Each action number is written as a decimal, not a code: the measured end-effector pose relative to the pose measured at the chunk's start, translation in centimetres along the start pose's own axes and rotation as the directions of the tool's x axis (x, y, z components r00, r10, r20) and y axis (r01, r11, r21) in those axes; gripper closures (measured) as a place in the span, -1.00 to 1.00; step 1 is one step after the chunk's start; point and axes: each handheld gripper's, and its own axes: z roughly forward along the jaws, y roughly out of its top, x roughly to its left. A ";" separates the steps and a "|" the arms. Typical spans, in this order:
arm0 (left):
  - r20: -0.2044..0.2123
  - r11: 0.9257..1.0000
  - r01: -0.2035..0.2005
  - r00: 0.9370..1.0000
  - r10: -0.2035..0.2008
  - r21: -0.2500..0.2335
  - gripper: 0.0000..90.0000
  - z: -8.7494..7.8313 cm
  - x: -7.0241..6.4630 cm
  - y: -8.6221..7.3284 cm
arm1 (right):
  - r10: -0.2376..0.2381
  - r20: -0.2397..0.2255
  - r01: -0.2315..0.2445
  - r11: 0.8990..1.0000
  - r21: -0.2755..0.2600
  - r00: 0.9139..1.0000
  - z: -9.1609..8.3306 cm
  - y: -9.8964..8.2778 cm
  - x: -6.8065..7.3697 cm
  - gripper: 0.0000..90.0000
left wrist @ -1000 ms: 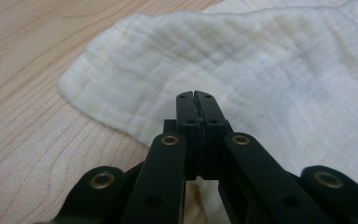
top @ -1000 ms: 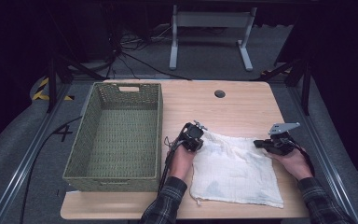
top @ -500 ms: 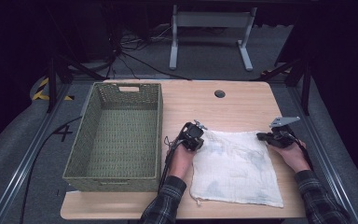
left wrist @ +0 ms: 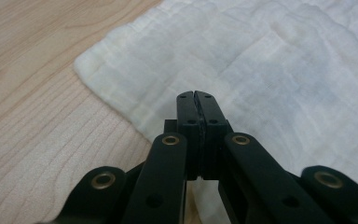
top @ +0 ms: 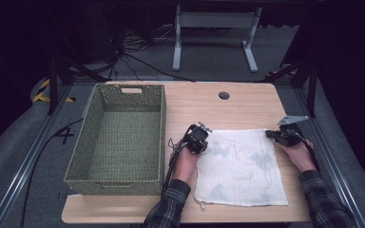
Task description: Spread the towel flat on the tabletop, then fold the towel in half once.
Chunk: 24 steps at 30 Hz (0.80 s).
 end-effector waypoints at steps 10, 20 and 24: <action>0.004 0.999 0.030 1.000 -0.030 -0.039 0.92 0.1 1.3 1.5 | 0.022 -0.067 -0.025 0.999 -0.047 0.997 -0.9 0.3 -0.5 0.84; -0.100 0.998 0.058 0.993 -0.060 -0.028 0.38 1.3 3.8 2.9 | 0.043 -0.018 -0.044 0.998 -0.047 0.999 -0.2 0.4 -1.2 0.37; -0.101 0.996 0.082 0.991 -0.086 -0.043 0.26 1.9 4.3 2.8 | 0.060 -0.001 -0.060 0.998 -0.033 0.998 0.1 0.3 -1.7 0.27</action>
